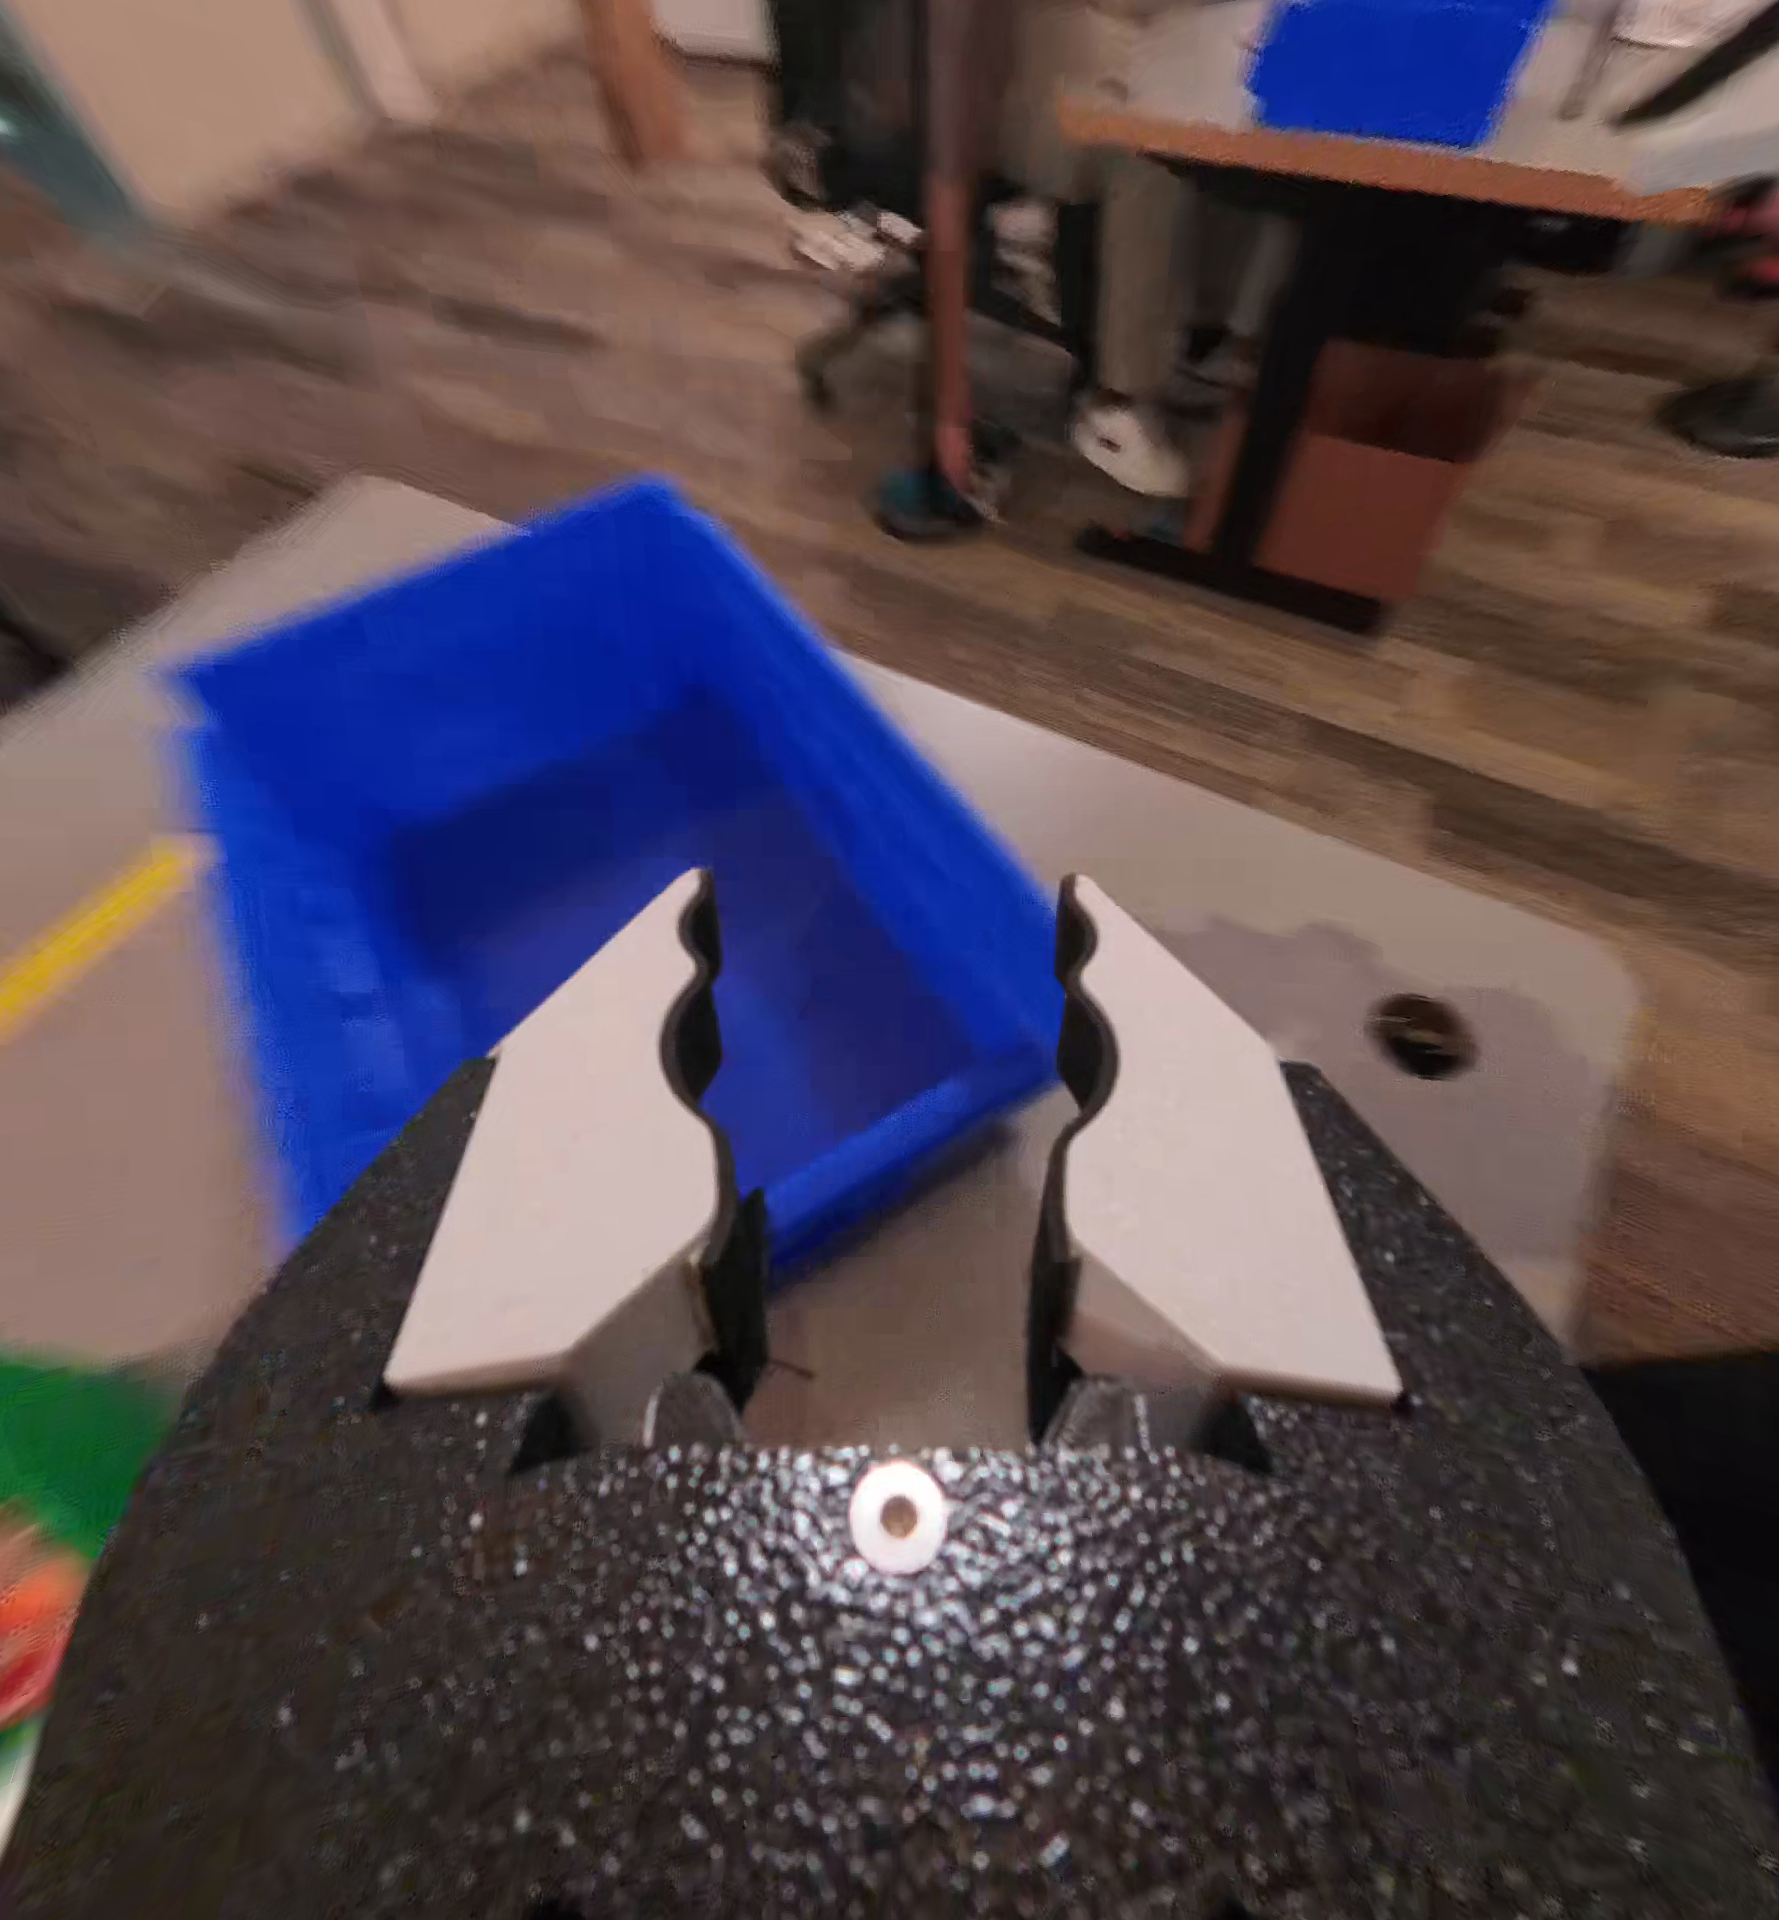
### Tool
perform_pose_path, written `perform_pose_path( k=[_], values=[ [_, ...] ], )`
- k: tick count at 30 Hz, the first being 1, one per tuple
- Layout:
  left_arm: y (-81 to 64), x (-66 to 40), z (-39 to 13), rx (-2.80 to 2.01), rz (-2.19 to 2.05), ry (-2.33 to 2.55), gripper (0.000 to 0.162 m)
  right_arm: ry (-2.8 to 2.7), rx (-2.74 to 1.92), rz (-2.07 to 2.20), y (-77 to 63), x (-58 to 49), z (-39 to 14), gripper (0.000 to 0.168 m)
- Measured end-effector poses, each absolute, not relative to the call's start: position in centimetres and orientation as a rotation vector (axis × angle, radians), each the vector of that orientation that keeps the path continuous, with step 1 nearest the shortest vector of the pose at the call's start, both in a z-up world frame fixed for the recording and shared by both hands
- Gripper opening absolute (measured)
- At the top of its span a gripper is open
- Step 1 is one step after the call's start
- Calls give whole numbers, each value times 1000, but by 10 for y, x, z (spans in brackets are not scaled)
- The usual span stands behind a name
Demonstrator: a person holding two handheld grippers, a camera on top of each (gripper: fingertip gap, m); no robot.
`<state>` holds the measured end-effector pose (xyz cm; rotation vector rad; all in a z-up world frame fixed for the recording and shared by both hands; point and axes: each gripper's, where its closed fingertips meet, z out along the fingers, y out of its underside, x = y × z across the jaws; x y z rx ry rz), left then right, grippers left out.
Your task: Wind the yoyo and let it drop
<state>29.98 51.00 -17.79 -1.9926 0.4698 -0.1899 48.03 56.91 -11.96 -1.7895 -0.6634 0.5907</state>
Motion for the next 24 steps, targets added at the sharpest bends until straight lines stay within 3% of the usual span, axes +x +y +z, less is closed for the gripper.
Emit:
perform_pose_path(
  k=[3, 5, 8, 9, 13, 16, 19, 24],
  values=[
    [486, 201, -159, -1962, -9, 216, 63, -685, -1798, 566, 565, 480, -122, 35],
    [468, 129, -178, -2034, 25, -21, 63, -681, -1811, 557, 562, 478, -125, 35],
    [442, 53, -226, -2204, 163, -74, 43, -679, -1833, 581, 550, 473, -125, 35],
    [436, 37, -244, -2285, 225, -23, 43, -692, -1837, 575, 547, 471, -125, 35],
    [433, 27, -291, -2450, 198, 323, 42, -749, -1837, 490, 534, 469, -126, 35],
    [454, 34, -287, -2304, 175, 584, 59, -765, -1852, 445, 525, 470, -127, 35],
    [464, 35, -305, -2364, 61, 707, 61, -728, -1880, 468, 516, 472, -128, 35],
    [470, 32, -335, -2488, 0, 889, 38, -625, -1931, 460, 504, 480, -134, 35]
  ],
)
